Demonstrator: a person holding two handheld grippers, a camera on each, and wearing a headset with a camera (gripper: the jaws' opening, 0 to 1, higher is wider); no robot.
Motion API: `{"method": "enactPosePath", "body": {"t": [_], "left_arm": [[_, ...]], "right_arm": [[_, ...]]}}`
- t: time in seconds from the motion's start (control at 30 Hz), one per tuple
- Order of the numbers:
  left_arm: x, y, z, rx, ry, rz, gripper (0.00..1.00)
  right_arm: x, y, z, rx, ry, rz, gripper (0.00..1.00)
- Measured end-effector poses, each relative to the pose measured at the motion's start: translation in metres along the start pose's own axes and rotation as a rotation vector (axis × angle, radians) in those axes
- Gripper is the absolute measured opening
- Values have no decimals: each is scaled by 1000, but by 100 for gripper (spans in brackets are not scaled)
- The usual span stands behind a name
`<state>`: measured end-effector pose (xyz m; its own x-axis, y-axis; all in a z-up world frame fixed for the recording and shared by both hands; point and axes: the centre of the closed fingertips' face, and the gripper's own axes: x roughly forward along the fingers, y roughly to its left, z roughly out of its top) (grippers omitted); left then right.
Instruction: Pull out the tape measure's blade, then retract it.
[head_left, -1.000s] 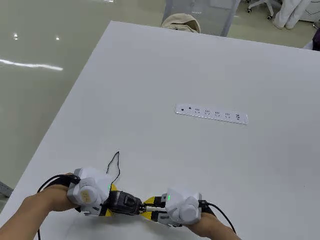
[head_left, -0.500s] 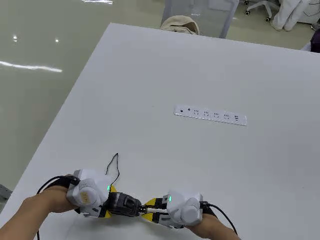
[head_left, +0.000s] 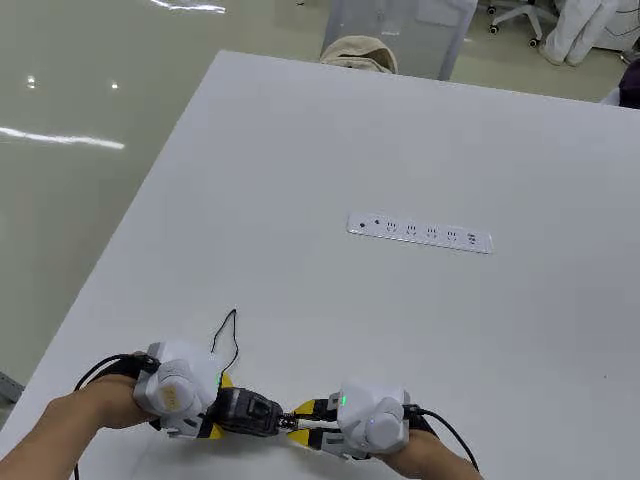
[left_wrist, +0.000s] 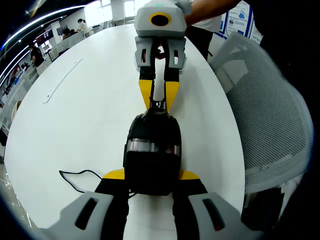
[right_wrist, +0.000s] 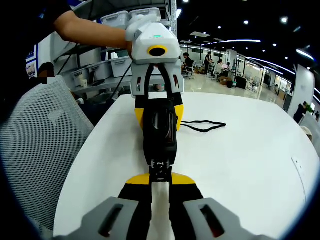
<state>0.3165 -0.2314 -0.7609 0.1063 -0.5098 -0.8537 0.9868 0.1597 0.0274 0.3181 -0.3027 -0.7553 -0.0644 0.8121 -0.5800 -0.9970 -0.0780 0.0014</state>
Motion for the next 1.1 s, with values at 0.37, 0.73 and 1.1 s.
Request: {"method": "enactPosePath", "body": {"t": [0.37,0.73,1.1], "left_arm": [[0,0,0,-1,1,0,29],[0,-1,1,-2,4,-1,29],[1,-1,1,1,9,-1,29]], "right_arm": [[-4,0,-2,-1,0,-1,10],[-11,1,-4,-3,4,2,10],[-15,1,-6,1,3,4,10]]}}
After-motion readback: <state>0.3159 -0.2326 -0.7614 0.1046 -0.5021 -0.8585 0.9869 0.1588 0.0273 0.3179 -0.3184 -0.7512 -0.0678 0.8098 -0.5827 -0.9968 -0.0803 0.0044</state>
